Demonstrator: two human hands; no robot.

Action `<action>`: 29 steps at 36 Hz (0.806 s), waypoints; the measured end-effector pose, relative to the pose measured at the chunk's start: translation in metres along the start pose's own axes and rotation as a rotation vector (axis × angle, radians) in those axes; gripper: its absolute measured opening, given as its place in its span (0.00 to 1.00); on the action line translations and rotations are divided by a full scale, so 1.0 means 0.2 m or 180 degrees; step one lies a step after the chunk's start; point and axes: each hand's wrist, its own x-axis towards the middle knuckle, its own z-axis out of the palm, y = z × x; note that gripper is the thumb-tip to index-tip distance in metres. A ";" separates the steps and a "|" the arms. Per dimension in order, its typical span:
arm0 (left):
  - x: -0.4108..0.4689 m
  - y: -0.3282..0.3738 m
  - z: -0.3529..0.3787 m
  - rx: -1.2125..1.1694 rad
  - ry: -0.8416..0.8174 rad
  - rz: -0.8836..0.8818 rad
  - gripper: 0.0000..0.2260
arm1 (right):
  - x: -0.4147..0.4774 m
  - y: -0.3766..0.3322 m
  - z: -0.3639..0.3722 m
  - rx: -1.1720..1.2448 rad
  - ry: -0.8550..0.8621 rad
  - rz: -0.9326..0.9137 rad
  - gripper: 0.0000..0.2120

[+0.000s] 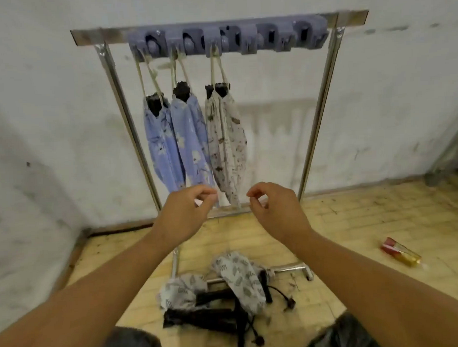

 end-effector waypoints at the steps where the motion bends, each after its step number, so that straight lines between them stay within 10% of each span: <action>1: -0.05 -0.04 0.02 -0.0004 -0.0072 -0.0066 0.09 | -0.05 0.03 0.04 -0.0028 -0.0048 0.0045 0.04; 29: -0.07 -0.77 0.39 -0.0701 -0.0526 -0.1046 0.09 | -0.44 0.87 0.79 -0.0639 -0.1955 0.1623 0.07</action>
